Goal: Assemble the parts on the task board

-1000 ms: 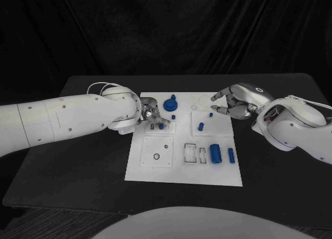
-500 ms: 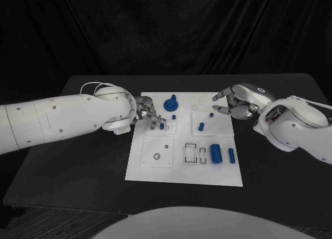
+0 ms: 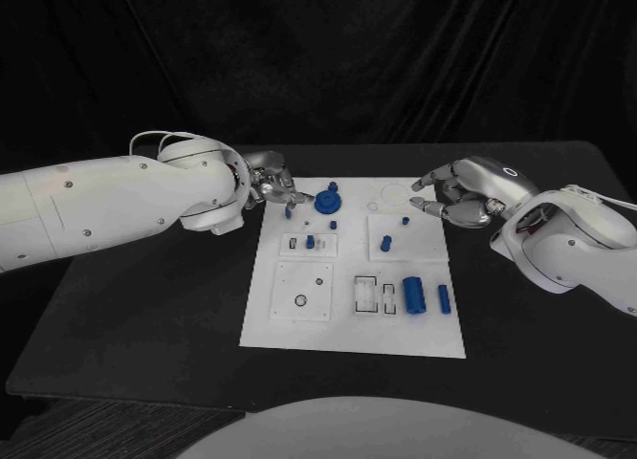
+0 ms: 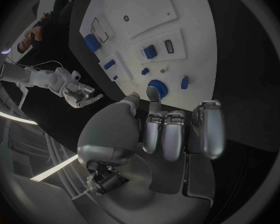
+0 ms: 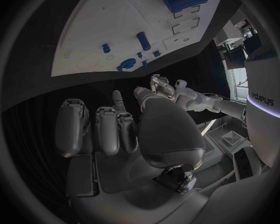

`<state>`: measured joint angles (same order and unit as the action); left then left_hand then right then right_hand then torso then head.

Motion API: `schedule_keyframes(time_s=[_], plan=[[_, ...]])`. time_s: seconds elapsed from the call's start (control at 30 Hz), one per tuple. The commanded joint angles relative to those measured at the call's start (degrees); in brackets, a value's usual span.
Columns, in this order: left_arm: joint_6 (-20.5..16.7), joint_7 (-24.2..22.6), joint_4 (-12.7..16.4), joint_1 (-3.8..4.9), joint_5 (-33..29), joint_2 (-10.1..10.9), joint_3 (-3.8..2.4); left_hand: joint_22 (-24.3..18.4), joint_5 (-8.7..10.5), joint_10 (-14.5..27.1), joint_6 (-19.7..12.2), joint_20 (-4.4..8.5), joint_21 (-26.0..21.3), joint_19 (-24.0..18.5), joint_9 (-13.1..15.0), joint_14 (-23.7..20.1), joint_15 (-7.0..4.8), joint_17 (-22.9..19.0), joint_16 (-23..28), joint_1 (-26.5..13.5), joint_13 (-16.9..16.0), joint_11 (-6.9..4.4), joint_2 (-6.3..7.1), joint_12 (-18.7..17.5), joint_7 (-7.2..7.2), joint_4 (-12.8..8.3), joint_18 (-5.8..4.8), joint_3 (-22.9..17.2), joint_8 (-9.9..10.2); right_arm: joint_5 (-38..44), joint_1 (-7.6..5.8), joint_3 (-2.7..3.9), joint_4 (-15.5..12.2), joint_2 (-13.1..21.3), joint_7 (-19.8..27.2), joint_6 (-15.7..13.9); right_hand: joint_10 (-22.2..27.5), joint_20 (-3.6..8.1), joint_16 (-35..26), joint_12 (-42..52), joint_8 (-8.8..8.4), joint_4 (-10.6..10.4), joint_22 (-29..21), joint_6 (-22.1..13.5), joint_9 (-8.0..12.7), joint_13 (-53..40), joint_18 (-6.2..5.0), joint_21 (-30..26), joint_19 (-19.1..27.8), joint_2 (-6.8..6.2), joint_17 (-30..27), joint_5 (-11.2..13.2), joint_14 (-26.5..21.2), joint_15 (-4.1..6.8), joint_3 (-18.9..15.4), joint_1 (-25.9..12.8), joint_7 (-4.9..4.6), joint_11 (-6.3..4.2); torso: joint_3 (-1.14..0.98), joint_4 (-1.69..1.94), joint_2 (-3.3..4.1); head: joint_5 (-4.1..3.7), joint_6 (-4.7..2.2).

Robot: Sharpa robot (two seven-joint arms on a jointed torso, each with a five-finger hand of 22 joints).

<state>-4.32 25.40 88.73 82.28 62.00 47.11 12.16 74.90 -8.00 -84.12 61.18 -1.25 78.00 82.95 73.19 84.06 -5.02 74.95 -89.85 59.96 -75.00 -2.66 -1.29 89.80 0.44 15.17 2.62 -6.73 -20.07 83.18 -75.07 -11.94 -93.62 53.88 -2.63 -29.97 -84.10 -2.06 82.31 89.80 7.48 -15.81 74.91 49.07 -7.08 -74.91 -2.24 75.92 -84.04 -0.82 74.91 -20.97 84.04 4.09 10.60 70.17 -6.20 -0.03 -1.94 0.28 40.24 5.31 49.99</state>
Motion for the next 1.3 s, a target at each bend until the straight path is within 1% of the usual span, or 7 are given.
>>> schedule_keyframes(time_s=[0.03,0.3,0.67,0.73,0.9,1.03,1.3], plan=[[-0.1,-2.1,-1.4,0.37,0.2,-0.4,-0.05,11.3,-0.21,-5.9,-0.8,0.06,0.2,0.4,0.1,5.9,-0.36,15.1,-0.2,0.8,-15.0,-0.42,-0.05,0.2,0.06,-0.2,0.27,0.3,-0.1,0.4,-0.52,0.05,-0.7,0.4,1.0,-3.1,-5.7,-0.42,0.2,0.0,-0.12,-0.4,10.9,0.5,0.0,-14.6,-0.90,0.4,-1.8,-0.04,2.6,0.4,3.7,-0.41,-0.1,-0.7,0.05,0.30,-0.04,0.03,0.12,0.02,0.01],[3.7,-1.2,-6.3,0.52,0.3,-2.1,-0.03,11.2,0.39,-5.9,-2.0,-0.05,-0.1,0.2,-0.1,5.9,-0.16,15.1,-0.2,0.9,-15.0,-0.13,-0.05,0.2,0.43,0.3,0.33,0.8,0.4,0.4,-1.02,0.05,-1.0,0.5,0.8,-2.5,-5.8,-0.43,0.3,0.1,-0.10,-0.4,11.0,0.6,0.0,-14.8,-0.86,0.5,-1.9,-0.05,2.6,0.3,3.7,-0.39,-0.1,-0.7,0.10,0.27,0.00,-0.06,0.28,0.22,0.01],[5.3,-1.5,-12.1,0.05,0.3,-4.8,-0.01,11.2,0.89,-5.9,-2.5,-0.16,-0.1,0.1,0.1,5.9,0.00,15.1,-0.2,0.9,-15.0,0.07,0.05,0.2,0.64,0.6,0.32,1.3,0.4,0.4,-1.02,0.04,-0.9,0.2,0.5,-1.3,-5.7,-0.42,0.2,0.1,-0.15,-0.2,11.0,0.6,0.0,-14.8,-0.85,0.6,-1.9,-0.07,2.5,0.0,3.7,-0.37,0.0,-0.5,0.12,0.24,0.19,-0.07,0.35,0.39,0.01],[5.3,-1.6,-12.9,-0.09,0.3,-5.2,-0.01,11.2,0.96,-5.9,-2.7,-0.19,-0.1,0.1,0.1,5.9,0.04,15.1,-0.2,0.9,-15.0,0.10,0.05,0.2,0.69,0.7,0.32,1.4,0.5,0.4,-1.00,0.04,-0.9,0.2,0.4,-1.2,-5.7,-0.42,0.2,0.1,-0.15,-0.2,11.0,0.6,0.0,-14.8,-0.85,0.6,-1.9,-0.07,2.5,0.0,3.7,-0.37,0.0,-0.5,0.12,0.24,0.19,0.00,0.36,0.34,0.01],[5.8,-1.6,-14.5,-0.53,0.3,-6.0,0.00,11.1,1.30,-5.9,-4.1,-0.44,-0.3,-0.1,0.2,5.9,0.34,15.1,-0.2,0.8,-15.0,0.46,-0.12,0.2,1.11,1.1,0.35,2.0,0.9,0.4,-0.97,0.04,-0.8,0.1,0.4,-1.0,-5.8,-0.42,0.2,0.1,-0.16,-0.2,11.0,0.6,0.0,-14.9,-0.85,0.6,-1.9,-0.06,2.5,-0.1,3.7,-0.37,0.1,-0.4,0.12,0.24,0.38,0.01,0.54,0.39,0.01],[6.6,-1.5,-15.4,-0.89,0.3,-6.5,0.00,11.1,1.40,-5.9,-4.9,-0.61,-0.4,-0.2,0.1,5.9,0.54,15.1,-0.2,0.6,-15.0,0.69,-0.27,0.2,1.39,1.2,0.38,2.4,1.2,0.4,-0.92,0.04,-0.8,0.0,0.3,-0.9,-5.8,-0.42,0.2,0.1,-0.17,-0.1,11.0,0.6,0.0,-14.9,-0.86,0.6,-1.9,-0.06,2.5,-0.2,3.7,-0.37,0.1,-0.4,0.11,0.24,0.29,-0.04,0.48,0.40,0.01],[7.5,-1.9,-17.2,-1.77,0.3,-7.5,0.00,11.0,1.43,-5.9,-5.4,-0.75,-0.6,-0.3,-0.1,5.9,0.70,15.1,-0.2,0.4,-15.0,0.87,-0.49,0.2,1.58,1.3,0.42,2.7,1.6,0.4,-0.84,0.04,-0.8,0.1,0.3,-0.8,-5.8,-0.41,0.2,0.1,-0.21,0.0,11.0,0.6,0.1,-14.9,-0.85,0.6,-1.9,-0.07,2.5,-0.4,3.7,-0.37,0.2,-0.2,0.11,0.24,0.31,0.02,0.44,0.36,0.01]])
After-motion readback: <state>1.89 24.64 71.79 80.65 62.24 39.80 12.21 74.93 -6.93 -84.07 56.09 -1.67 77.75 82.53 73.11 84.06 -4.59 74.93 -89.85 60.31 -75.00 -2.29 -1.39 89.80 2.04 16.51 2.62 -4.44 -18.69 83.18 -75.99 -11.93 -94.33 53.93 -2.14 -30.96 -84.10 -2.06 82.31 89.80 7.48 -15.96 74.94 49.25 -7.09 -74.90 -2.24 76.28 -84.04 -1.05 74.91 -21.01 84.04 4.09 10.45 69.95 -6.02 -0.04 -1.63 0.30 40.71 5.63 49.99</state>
